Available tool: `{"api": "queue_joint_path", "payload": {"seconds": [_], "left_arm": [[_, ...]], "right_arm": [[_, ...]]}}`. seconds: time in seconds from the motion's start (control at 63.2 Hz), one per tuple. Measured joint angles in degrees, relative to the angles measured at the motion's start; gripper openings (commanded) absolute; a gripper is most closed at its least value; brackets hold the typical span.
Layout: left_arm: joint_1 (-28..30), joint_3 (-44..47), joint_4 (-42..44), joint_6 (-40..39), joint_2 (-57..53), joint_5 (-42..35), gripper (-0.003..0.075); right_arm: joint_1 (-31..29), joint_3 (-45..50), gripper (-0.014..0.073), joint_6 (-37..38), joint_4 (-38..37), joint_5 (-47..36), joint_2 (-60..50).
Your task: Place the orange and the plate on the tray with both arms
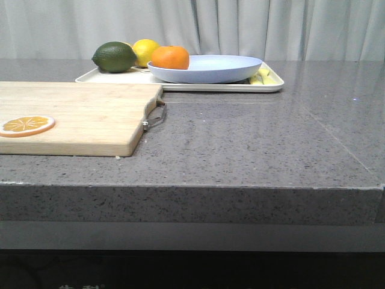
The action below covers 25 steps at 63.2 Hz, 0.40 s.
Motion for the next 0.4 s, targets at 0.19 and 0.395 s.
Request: {"api": "queue_joint_path", "payload": {"seconds": [0.19, 0.395], "left_arm": [[0.0, 0.0, 0.0, 0.0, 0.0, 0.0, -0.0018], [0.0, 0.0, 0.0, 0.0, 0.0, 0.0, -0.0018]], "right_arm": [[-0.5, 0.0, -0.007, 0.0, 0.0, 0.0, 0.0], [-0.5, 0.0, -0.007, 0.0, 0.0, 0.0, 0.0]]}}
